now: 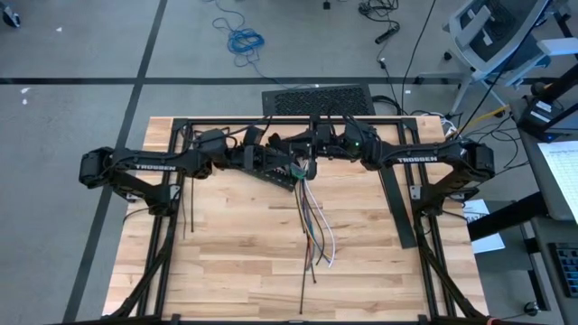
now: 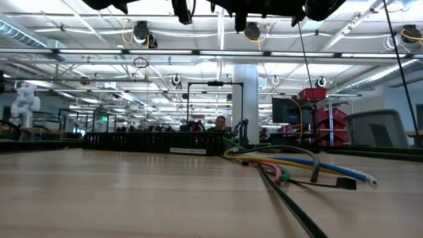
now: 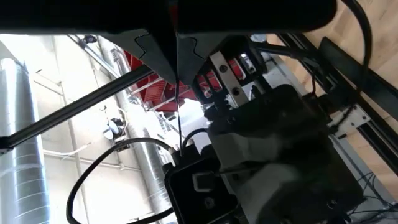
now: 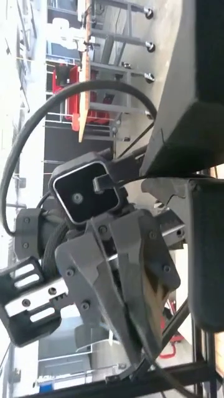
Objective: Ziptie cables
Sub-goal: Insert the black zip tie into the lock head
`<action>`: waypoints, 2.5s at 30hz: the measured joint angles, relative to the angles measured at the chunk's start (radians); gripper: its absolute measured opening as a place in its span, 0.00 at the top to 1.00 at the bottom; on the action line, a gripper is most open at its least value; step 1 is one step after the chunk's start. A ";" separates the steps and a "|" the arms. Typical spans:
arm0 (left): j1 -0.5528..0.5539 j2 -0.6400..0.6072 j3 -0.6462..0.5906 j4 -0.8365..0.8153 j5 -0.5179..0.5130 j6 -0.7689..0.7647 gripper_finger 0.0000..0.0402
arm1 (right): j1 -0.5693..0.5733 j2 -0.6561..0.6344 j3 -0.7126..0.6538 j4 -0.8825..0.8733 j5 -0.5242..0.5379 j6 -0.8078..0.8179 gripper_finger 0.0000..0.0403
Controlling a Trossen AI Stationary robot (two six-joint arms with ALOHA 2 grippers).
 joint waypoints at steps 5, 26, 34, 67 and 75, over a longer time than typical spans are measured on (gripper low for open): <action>0.000 0.000 0.000 -0.001 -0.011 -0.016 1.00 | -0.006 0.000 0.000 -0.001 0.003 -0.028 1.00; -0.003 -0.032 0.000 -0.063 -0.034 -0.007 1.00 | -0.031 -0.043 0.000 -0.093 0.001 -0.015 1.00; -0.007 -0.023 0.000 -0.059 -0.017 -0.025 1.00 | -0.028 -0.042 0.001 -0.070 0.000 -0.015 1.00; -0.007 -0.023 0.000 -0.081 -0.037 -0.025 1.00 | 0.020 -0.041 0.000 -0.107 0.006 -0.037 1.00; -0.004 -0.023 0.000 -0.081 -0.070 -0.025 1.00 | 0.020 -0.041 0.000 -0.108 0.006 -0.074 1.00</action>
